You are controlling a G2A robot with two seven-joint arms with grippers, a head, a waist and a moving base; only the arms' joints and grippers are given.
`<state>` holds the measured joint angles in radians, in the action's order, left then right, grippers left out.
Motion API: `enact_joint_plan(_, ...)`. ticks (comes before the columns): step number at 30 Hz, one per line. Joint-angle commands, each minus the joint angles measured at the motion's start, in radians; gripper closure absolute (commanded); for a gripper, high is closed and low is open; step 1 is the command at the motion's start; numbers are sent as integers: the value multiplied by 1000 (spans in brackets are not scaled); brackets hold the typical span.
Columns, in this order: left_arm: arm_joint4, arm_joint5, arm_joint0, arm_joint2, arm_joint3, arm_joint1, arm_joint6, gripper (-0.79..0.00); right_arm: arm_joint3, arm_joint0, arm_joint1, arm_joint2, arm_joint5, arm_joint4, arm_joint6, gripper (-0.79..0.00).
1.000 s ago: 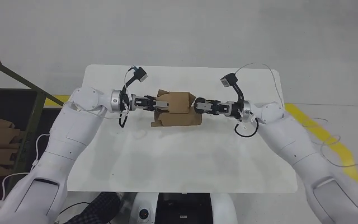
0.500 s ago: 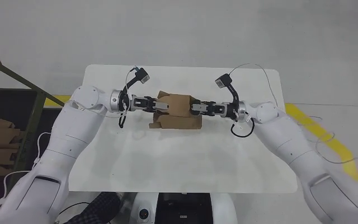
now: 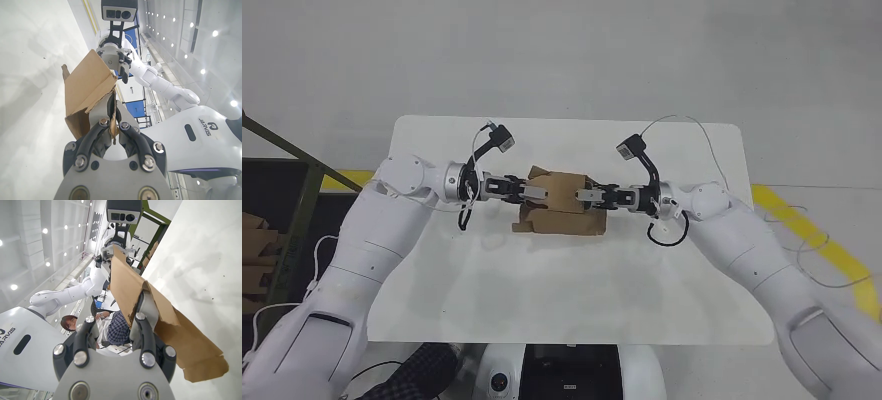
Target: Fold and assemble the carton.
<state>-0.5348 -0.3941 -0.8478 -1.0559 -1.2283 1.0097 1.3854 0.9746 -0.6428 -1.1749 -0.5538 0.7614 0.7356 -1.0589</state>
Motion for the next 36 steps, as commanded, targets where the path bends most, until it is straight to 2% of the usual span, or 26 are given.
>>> enact_joint_plan(1, 1, -1, 0, 3, 0, 1, -1, 0, -2, 2, -2, 3, 1, 0, 1, -379)
enact_joint_plan(8, 3, -2, -5, 3, 9, 3, -10, 0, -24, 6, -9, 5, 5, 11, 5, -305)
enact_joint_plan(17, 9, 3, -4, 9, 12, 6, -7, 0, -29, 5, -13, 7, 0, 12, 0, -265)
enact_joint_plan(22, 9, 3, -2, 11, 16, 7, -4, 0, -37, 6, -15, 7, -3, 11, -3, -108)
enact_joint_plan(24, 9, 3, -1, 12, 17, 8, -4, 0, -38, 6, -15, 7, -4, 10, -4, -15)
enact_joint_plan(29, 11, 4, 0, 13, 21, 9, -3, 0, -42, 6, -15, 6, -6, 4, -6, 0)
enact_joint_plan(30, 11, 3, 1, 12, 21, 9, -3, -105, -44, 6, -15, 6, -8, 3, -8, 0)
enact_joint_plan(31, 11, 2, 1, 11, 22, 9, -5, -317, -45, 7, -15, 6, -9, 1, -9, 0)
enact_joint_plan(32, 8, 0, 1, 9, 23, 9, -7, -696, -46, 7, -15, 6, -9, -1, -9, 0)
enact_joint_plan(33, 6, -1, 0, 7, 24, 9, -7, -785, -48, 7, -15, 6, -9, -2, -9, 0)
enact_joint_plan(36, -7, 2, 0, -3, 27, 8, -3, -785, -56, 8, -16, 6, -10, -6, -10, 0)
